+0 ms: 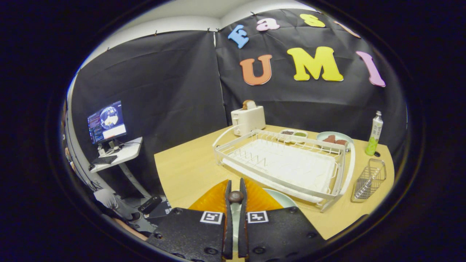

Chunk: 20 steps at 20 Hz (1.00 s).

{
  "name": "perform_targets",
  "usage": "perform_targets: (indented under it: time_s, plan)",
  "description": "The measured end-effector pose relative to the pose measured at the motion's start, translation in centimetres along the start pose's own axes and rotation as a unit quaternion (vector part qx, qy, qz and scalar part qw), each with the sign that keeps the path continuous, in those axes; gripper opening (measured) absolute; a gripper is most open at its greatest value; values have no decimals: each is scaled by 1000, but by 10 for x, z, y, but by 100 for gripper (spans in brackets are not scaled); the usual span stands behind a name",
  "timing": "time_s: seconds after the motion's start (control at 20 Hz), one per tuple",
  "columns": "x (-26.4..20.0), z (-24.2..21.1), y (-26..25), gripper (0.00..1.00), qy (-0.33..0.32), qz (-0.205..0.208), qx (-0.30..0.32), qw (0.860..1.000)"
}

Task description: Take the plate from the dish rack, then take the spoon from the basket and place it into the plate.

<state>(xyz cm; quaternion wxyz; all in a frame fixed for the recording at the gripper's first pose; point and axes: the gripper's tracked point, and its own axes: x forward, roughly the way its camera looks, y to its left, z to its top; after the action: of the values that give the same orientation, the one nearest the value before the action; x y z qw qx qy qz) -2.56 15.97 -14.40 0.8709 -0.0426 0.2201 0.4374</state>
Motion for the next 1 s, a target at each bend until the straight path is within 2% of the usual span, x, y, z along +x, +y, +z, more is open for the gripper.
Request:
perform_targets:
  time_s: [0.15,0.25,0.4,0.55,0.7,0.85,1.0]
  plan:
    - [-3,4,-17,19,-5,-36,-11,999]
    - [-5,8,-35,42,-18,-83,-25,996]
    - [-6,12,-49,79,-29,-127,-22,991]
    - [-15,22,-58,95,-54,-176,-26,983]
    - [-28,35,-70,100,-85,-230,-12,969]
    - [-44,49,-75,100,-117,-276,13,954]
    - [-68,65,-70,100,-154,-328,25,932]
